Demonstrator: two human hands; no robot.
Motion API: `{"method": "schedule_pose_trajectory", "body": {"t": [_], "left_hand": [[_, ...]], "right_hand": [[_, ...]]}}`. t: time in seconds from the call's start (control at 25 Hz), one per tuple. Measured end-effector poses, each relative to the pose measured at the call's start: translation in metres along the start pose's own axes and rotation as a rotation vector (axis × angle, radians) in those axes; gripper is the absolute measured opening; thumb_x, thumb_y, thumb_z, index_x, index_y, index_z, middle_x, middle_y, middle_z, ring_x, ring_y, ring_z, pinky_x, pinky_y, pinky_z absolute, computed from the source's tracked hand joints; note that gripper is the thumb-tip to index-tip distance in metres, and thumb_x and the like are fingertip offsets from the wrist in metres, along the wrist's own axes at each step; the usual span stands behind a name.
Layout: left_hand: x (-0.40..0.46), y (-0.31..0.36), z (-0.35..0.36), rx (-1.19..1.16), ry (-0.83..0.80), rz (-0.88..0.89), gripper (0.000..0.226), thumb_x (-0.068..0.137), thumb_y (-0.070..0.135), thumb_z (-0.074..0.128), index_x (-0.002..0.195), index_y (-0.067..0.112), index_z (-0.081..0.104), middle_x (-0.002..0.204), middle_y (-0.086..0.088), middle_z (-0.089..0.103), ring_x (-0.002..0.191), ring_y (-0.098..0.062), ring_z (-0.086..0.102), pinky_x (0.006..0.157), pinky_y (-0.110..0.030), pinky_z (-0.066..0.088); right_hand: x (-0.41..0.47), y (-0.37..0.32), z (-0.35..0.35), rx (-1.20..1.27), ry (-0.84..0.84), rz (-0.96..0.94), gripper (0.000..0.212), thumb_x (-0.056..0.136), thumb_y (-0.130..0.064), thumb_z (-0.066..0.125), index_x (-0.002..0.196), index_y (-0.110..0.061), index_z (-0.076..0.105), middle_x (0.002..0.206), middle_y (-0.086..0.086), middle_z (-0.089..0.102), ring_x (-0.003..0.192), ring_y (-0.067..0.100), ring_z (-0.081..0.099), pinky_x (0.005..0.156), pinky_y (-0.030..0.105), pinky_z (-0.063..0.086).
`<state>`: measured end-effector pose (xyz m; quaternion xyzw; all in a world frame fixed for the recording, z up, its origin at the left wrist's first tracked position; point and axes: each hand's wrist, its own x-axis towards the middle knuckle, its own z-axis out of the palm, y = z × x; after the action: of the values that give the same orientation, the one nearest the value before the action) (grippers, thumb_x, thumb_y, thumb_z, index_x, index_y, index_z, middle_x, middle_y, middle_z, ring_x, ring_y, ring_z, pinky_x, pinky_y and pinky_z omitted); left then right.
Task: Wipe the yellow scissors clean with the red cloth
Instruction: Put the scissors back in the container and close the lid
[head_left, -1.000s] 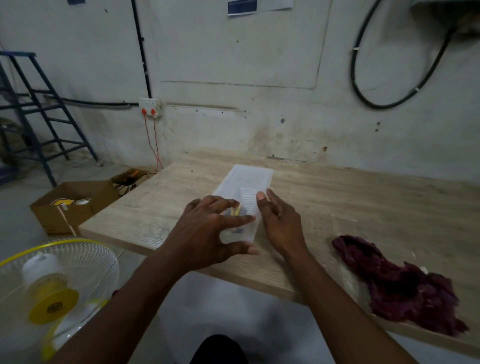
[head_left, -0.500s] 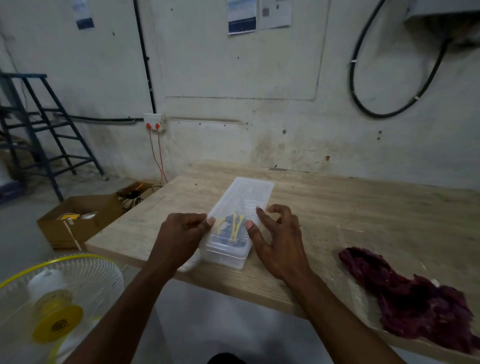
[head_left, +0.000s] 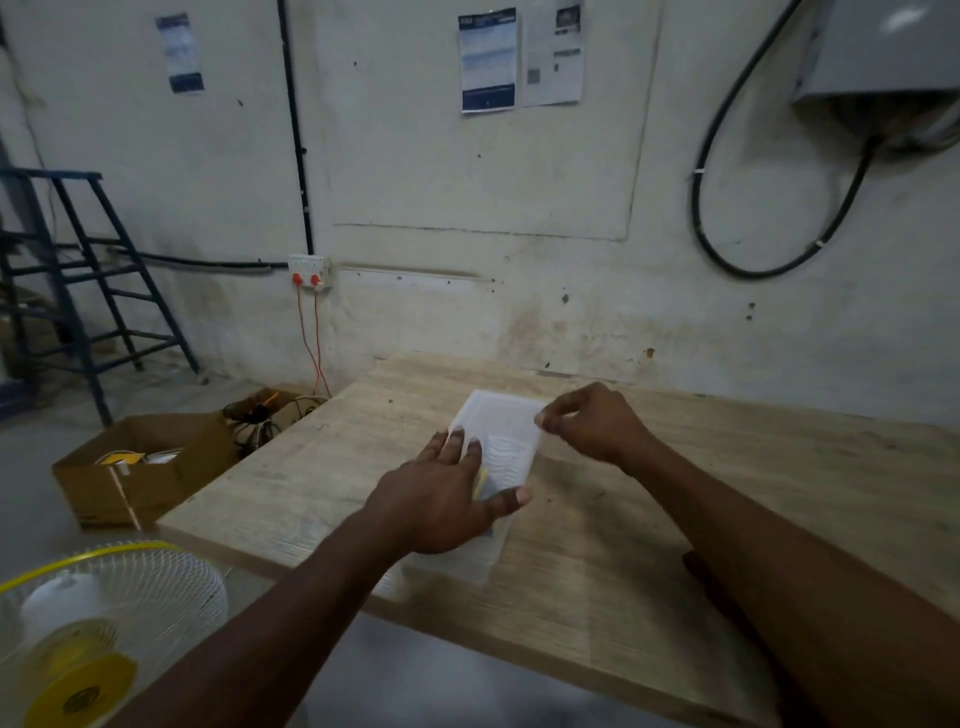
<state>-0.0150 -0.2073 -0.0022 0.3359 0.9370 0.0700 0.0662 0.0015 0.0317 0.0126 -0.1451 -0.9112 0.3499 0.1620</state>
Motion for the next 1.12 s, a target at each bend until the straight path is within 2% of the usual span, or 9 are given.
{"method": "schedule_pose_trajectory", "body": {"t": [0.08,0.16,0.32,0.44,0.56,0.64,0.8,0.92,1.12], "left_hand": [[0.002,-0.002,0.003,0.027,-0.010,-0.001,0.113,0.081,0.094,0.017,0.164,0.021,-0.002,0.172,-0.002,-0.012,0.158,-0.017,-0.011,0.123,-0.051,0.016],[-0.001,0.001,0.003,0.034,-0.023,0.004,0.113,0.080,0.095,0.015,0.164,0.021,-0.003,0.172,-0.001,-0.013,0.157,-0.017,-0.012,0.123,-0.050,0.015],[0.004,-0.003,0.003,0.044,-0.006,0.011,0.113,0.080,0.095,0.014,0.164,0.022,-0.004,0.171,-0.001,-0.014,0.157,-0.016,-0.014,0.123,-0.049,0.017],[0.006,-0.004,0.007,0.067,-0.003,0.020,0.110,0.082,0.093,0.013,0.164,0.022,-0.005,0.171,0.000,-0.014,0.157,-0.015,-0.015,0.122,-0.049,0.018],[0.005,-0.003,0.005,0.078,-0.019,0.024,0.110,0.082,0.093,0.013,0.163,0.022,-0.006,0.171,-0.001,-0.014,0.157,-0.016,-0.016,0.122,-0.049,0.019],[0.005,-0.003,0.004,0.076,-0.016,0.025,0.109,0.082,0.093,0.013,0.163,0.023,-0.007,0.171,0.000,-0.015,0.157,-0.016,-0.016,0.122,-0.049,0.019],[0.005,-0.001,0.006,0.067,-0.010,0.017,0.110,0.081,0.094,0.011,0.163,0.023,-0.008,0.171,0.000,-0.017,0.157,-0.016,-0.016,0.123,-0.048,0.018],[0.005,-0.002,0.006,0.058,-0.012,0.019,0.109,0.082,0.094,0.012,0.163,0.024,-0.010,0.171,0.001,-0.017,0.156,-0.016,-0.017,0.123,-0.048,0.016],[0.009,-0.005,0.009,0.014,-0.024,0.007,0.108,0.082,0.094,0.014,0.163,0.027,-0.009,0.171,0.004,-0.016,0.157,-0.015,-0.016,0.123,-0.049,0.016]], "right_hand": [[0.030,0.009,0.005,0.347,-0.023,0.279,0.039,0.093,-0.048,0.072,0.117,-0.017,0.075,0.119,0.001,0.074,0.108,0.024,0.066,0.083,0.038,0.052],[0.047,0.017,0.017,0.544,-0.122,0.479,0.045,0.095,-0.054,0.067,0.117,-0.015,0.070,0.117,0.003,0.074,0.099,0.024,0.065,0.076,0.035,0.047],[0.068,0.021,0.034,0.624,-0.149,0.474,0.031,0.099,-0.039,0.065,0.109,-0.010,0.070,0.105,0.010,0.076,0.082,0.025,0.069,0.070,0.033,0.049],[0.072,0.024,0.039,0.571,-0.105,0.472,0.023,0.098,-0.030,0.066,0.104,-0.008,0.071,0.094,0.010,0.074,0.077,0.026,0.069,0.066,0.032,0.052],[0.082,0.022,0.026,0.514,-0.230,0.529,0.014,0.096,-0.025,0.065,0.101,-0.013,0.070,0.097,0.007,0.071,0.085,0.025,0.068,0.077,0.037,0.052],[0.096,0.013,0.019,0.409,-0.326,0.495,0.021,0.095,-0.028,0.069,0.106,-0.011,0.074,0.101,0.005,0.071,0.089,0.024,0.066,0.082,0.039,0.051],[0.126,-0.032,0.037,0.208,-0.431,0.388,0.048,0.084,-0.050,0.082,0.109,-0.010,0.079,0.108,0.003,0.077,0.098,0.025,0.068,0.086,0.039,0.053],[0.137,-0.053,0.045,0.045,-0.521,0.383,0.041,0.092,-0.036,0.076,0.120,-0.006,0.074,0.116,0.006,0.073,0.103,0.026,0.065,0.095,0.042,0.050],[0.152,-0.065,0.061,-0.102,-0.594,0.341,0.029,0.102,-0.022,0.058,0.118,-0.001,0.069,0.129,0.017,0.069,0.119,0.034,0.064,0.104,0.048,0.051]]}}
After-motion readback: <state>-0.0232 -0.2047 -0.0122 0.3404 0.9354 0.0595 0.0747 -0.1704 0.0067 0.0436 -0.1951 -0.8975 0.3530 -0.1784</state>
